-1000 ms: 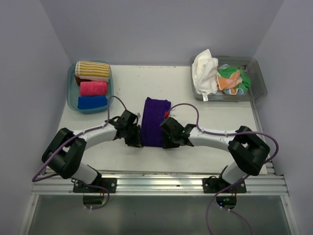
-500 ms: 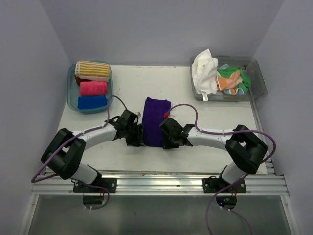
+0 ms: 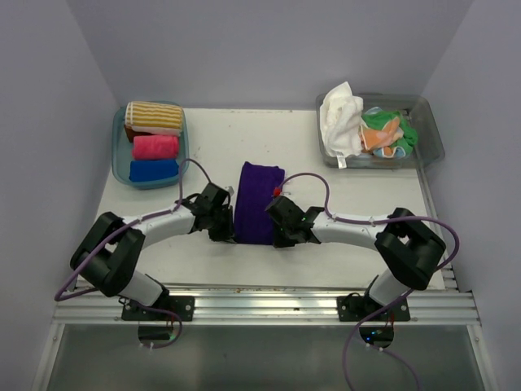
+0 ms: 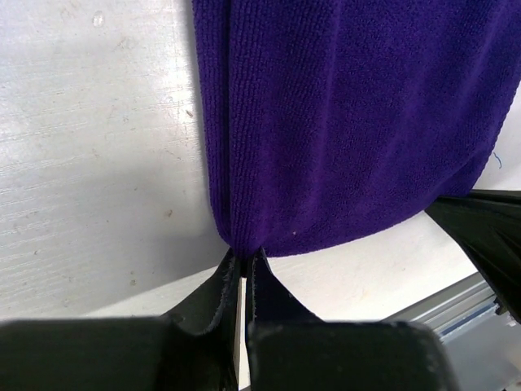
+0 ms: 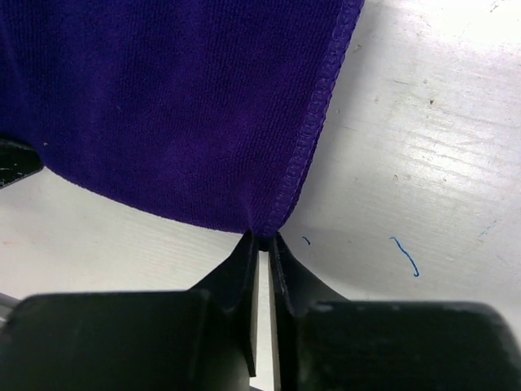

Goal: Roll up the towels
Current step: Roll the towel

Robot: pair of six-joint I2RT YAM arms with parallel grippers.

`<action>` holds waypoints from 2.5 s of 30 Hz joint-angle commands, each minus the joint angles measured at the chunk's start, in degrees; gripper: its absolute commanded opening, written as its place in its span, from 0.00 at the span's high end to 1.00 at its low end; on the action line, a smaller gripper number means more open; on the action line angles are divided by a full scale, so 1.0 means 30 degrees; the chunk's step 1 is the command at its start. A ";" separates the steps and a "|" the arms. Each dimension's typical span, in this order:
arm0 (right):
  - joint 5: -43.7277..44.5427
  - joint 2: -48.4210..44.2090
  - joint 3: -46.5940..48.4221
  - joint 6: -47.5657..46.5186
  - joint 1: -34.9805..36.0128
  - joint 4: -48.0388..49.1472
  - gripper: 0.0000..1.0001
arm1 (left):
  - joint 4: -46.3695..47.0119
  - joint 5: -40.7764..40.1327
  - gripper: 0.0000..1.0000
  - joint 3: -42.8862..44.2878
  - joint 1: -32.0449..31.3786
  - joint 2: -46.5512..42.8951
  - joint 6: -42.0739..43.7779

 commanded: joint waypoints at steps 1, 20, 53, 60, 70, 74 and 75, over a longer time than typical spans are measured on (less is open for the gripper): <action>0.0632 -0.0456 0.0069 0.0104 0.0023 -0.0021 0.96 | 0.0073 -0.0159 1.00 -0.0452 0.0085 0.0090 0.0286; 0.1627 -0.4675 -0.1047 0.0397 0.0052 -0.2129 1.00 | -0.2211 0.0897 1.00 -0.0807 -0.0090 -0.4978 -0.1822; 0.2771 0.1300 0.3729 -0.2005 -0.2466 -0.1634 1.00 | -0.2418 0.0254 1.00 0.5025 0.1930 0.2695 -0.0741; 0.2418 0.1771 0.4199 -0.2123 -0.2848 -0.1691 0.88 | -0.2855 -0.0420 0.63 0.5788 0.1990 0.2816 -0.0359; 0.2244 -0.1567 0.3467 -0.1713 -0.2790 -0.1809 0.53 | -0.3678 -0.2121 0.51 0.5263 0.1931 -0.1400 -0.0681; 0.2068 -0.1980 0.3350 -0.1712 -0.2615 -0.1750 0.57 | -0.3648 -0.1682 0.67 0.4939 0.1318 -0.1844 -0.0623; 0.2009 -0.1864 0.3408 -0.1713 -0.2585 -0.1808 0.60 | -0.3561 -0.1449 0.69 0.4851 0.1200 -0.1786 -0.0623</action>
